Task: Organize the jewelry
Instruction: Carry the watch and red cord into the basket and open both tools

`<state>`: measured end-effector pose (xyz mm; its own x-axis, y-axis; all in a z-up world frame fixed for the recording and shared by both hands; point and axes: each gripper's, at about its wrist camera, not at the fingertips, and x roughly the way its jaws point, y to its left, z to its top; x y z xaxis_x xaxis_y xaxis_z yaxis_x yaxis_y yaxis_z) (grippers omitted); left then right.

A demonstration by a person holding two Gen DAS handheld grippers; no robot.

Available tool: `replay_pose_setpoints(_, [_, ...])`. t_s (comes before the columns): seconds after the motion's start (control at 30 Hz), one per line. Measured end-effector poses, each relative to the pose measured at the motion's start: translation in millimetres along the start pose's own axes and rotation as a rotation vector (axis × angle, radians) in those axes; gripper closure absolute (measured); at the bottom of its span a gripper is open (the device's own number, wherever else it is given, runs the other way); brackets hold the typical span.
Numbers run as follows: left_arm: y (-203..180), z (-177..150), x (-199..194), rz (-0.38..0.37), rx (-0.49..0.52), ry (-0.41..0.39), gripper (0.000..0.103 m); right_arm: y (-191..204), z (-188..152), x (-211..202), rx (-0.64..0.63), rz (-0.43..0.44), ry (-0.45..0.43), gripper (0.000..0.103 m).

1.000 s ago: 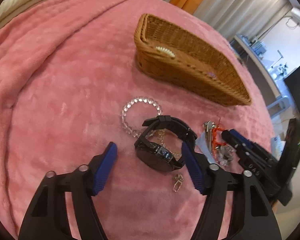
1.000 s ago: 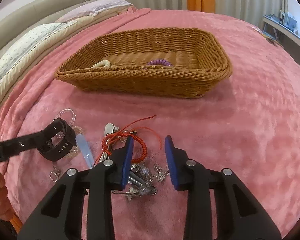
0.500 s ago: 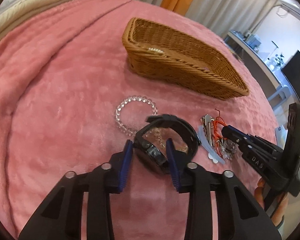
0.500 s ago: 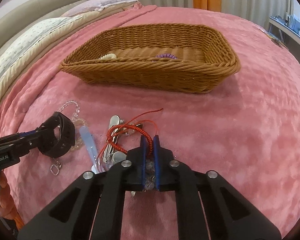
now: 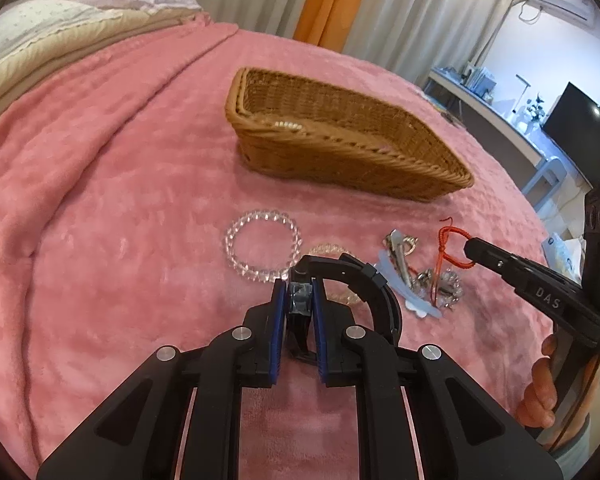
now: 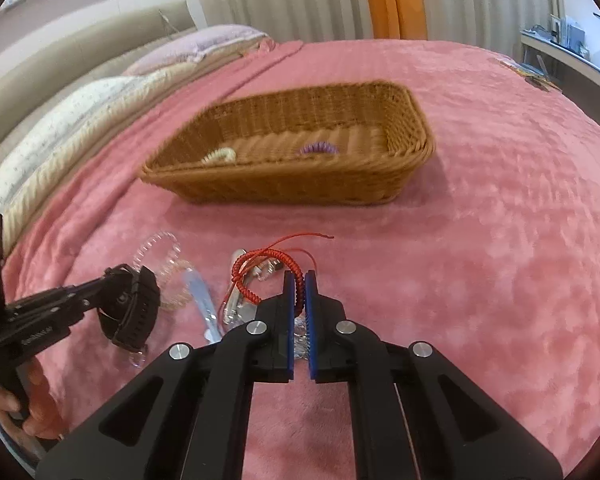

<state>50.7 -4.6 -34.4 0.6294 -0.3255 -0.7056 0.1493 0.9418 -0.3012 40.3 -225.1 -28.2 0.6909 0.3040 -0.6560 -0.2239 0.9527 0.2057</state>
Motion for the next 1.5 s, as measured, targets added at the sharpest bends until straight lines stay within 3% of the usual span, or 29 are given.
replay_pose_setpoints(0.23, [-5.1, 16.9, -26.6, -0.048, 0.003, -0.113, 0.092, 18.5, 16.8, -37.4, -0.042, 0.039, -0.087, 0.1])
replay_pose_setpoints(0.53, [-17.5, 47.2, -41.0, -0.057, 0.029, -0.19, 0.092, 21.7, 36.1, -41.2, -0.056, 0.037, -0.099, 0.1])
replay_pose_setpoints(0.83, [-41.4, 91.9, -62.6, -0.086, 0.081, -0.287, 0.092, 30.9, 84.9, -74.3, -0.088, 0.048, -0.226, 0.1])
replay_pose_setpoints(1.13, [-47.1, 135.3, -4.0, -0.043, 0.087, -0.283, 0.092, 11.9, 137.1, -11.1, -0.039, -0.003, -0.219, 0.1])
replay_pose_setpoints(1.5, [-25.4, 140.5, 75.9, 0.005, 0.034, -0.159, 0.092, -32.5, 141.0, 83.8, 0.082, -0.016, -0.067, 0.1])
